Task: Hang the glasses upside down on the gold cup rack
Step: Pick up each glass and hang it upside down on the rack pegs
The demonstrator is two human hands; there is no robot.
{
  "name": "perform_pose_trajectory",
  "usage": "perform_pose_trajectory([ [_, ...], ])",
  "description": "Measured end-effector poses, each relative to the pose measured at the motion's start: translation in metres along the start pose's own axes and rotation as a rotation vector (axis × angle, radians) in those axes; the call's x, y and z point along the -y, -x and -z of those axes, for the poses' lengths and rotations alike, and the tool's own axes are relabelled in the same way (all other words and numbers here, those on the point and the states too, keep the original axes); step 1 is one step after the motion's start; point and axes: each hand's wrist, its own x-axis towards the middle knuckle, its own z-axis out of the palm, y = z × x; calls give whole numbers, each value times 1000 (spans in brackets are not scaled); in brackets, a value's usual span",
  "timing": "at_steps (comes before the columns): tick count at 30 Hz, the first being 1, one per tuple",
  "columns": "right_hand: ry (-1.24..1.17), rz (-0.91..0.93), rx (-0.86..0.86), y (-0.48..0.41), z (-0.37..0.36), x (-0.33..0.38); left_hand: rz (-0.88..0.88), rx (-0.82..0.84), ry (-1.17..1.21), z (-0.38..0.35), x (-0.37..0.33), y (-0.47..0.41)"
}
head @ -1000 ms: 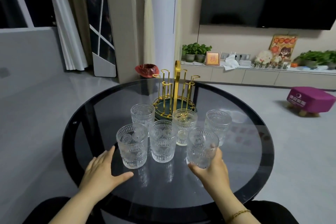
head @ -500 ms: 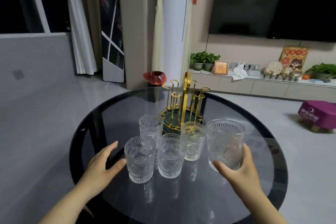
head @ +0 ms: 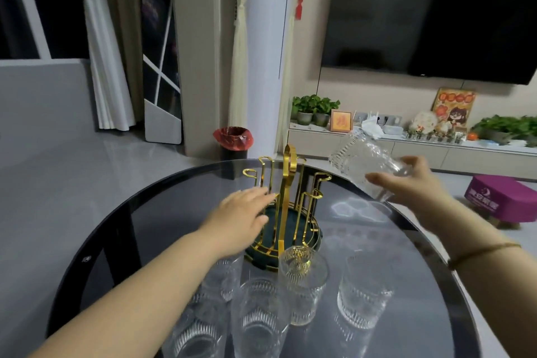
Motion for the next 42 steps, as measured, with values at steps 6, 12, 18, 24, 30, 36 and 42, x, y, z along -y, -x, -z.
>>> perform_pose_trajectory([
  [6,128,61,26,-64,-17,22,-52,106,-117,-23,18,-24],
  [12,249,159,31,-110,-34,39,-81,121,-105,-25,24,-23],
  [18,396,128,141,-132,-62,42,-108,116,-75,-24,29,-28],
  [24,457,114,211,-139,-89,32,-95,83,-19,-22,27,-26],
  [30,574,130,335,-139,-113,9,-70,107,-24,-16,31,-20],
  [36,615,114,406,-139,-126,-11,-35,144,-34,-12,25,-20],
  [42,628,99,405,-144,-134,-17,-11,170,-50,-9,21,-21],
])
